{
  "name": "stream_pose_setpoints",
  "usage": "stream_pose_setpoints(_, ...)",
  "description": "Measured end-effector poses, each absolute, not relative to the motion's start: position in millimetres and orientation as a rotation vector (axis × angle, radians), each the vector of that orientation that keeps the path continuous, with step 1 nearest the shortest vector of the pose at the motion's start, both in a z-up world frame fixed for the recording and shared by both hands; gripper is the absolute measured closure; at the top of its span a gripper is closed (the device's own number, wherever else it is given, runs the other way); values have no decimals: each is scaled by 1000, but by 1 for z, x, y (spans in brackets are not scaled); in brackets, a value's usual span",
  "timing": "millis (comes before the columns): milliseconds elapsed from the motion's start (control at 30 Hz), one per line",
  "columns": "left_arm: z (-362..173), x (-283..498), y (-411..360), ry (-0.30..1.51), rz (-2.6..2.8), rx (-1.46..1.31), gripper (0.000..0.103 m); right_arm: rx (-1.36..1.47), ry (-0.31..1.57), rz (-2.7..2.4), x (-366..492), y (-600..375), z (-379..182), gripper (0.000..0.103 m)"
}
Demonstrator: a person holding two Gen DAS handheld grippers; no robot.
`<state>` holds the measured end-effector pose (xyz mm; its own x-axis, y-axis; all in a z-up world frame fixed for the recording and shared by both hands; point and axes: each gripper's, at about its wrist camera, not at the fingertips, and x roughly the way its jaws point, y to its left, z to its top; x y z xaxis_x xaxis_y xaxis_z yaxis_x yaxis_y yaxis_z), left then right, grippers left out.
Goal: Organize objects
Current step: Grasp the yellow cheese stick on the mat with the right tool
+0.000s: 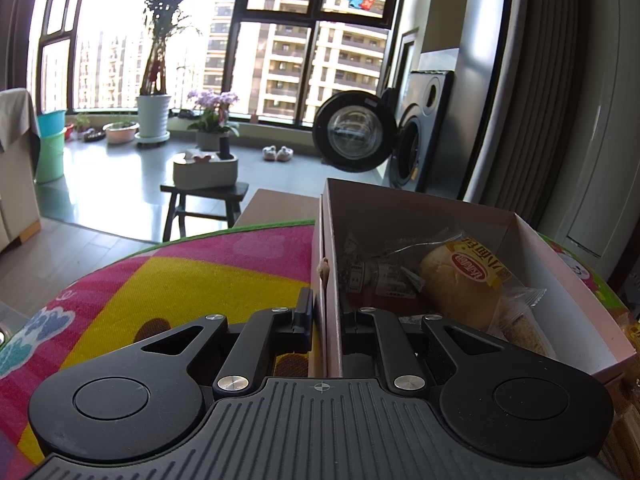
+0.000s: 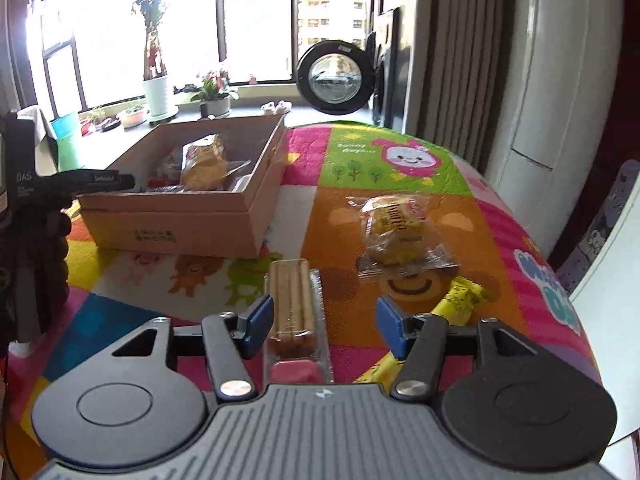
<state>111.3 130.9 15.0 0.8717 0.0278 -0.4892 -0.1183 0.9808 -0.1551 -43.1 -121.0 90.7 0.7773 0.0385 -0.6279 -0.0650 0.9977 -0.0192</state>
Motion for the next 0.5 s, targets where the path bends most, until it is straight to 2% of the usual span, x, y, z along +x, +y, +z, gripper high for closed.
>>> stream_pose_setpoints(100,15,111,131,507,77,-183,90,-20,698,-85,-37,-137,88,32)
stream_pose_setpoints(300,15,111,131,507,77,-182,90,113,794,-141,-22,-166,63,33)
stream_pose_setpoints(433,15,112,131,507,76,-184,90,10,800,-138,-14,-155,50,41)
stream_pose_setpoints(500,15,112,131,509,76,-185,90,-36,795,-91,-17,-148,51,61)
